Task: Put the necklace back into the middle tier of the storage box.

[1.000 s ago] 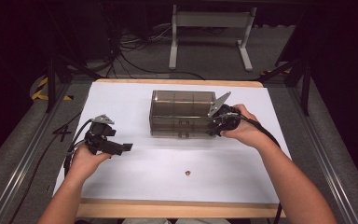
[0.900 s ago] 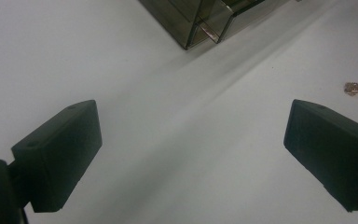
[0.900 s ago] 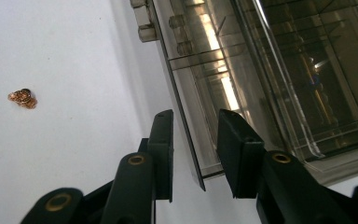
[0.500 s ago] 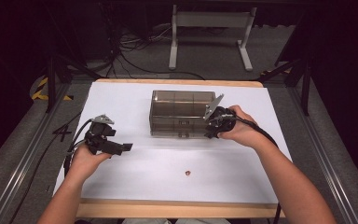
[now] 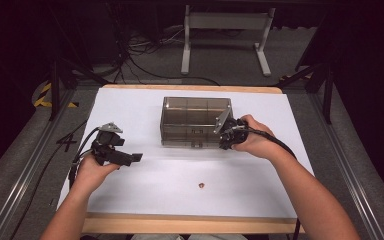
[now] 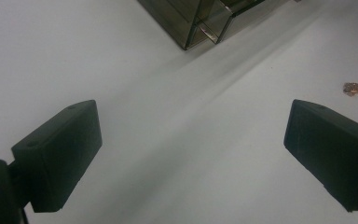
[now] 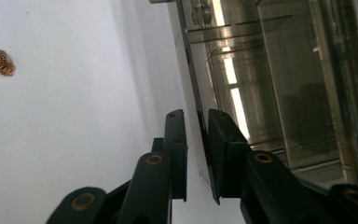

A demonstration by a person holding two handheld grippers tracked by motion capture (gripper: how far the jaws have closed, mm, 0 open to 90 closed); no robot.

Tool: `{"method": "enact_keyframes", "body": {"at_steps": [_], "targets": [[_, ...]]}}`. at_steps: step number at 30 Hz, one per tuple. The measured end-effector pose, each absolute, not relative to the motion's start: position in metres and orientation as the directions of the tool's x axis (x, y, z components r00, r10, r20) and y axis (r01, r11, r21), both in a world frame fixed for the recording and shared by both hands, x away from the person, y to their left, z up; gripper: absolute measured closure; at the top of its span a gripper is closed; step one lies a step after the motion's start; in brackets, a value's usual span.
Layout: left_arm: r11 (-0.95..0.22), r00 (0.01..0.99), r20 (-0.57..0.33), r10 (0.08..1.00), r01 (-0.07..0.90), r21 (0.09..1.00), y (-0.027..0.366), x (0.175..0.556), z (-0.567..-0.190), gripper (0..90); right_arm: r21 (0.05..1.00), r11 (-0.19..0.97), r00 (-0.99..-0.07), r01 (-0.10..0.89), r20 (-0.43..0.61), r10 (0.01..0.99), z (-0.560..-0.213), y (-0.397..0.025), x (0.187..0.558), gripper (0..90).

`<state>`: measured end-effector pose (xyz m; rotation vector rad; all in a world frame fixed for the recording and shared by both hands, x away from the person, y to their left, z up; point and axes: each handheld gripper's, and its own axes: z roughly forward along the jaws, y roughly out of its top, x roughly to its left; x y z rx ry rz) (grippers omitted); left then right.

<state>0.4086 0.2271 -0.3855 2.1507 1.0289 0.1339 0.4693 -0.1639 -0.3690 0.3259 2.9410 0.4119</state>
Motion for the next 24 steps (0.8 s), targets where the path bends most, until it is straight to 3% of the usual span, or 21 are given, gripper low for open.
{"method": "enact_keyframes", "body": {"at_steps": [4,24], "targets": [[-0.407,0.674,-0.205,0.710,0.630,0.661,0.227,0.408,-0.385,4.7,0.278,0.944,-0.970,0.175,-0.117,0.214,-0.368,-0.162,0.468,83.1],[-0.409,0.673,-0.203,0.711,0.631,0.659,0.227,0.408,-0.385,4.7,0.238,0.964,-0.984,0.118,-0.105,0.147,-0.366,-0.157,0.442,85.9]]}}
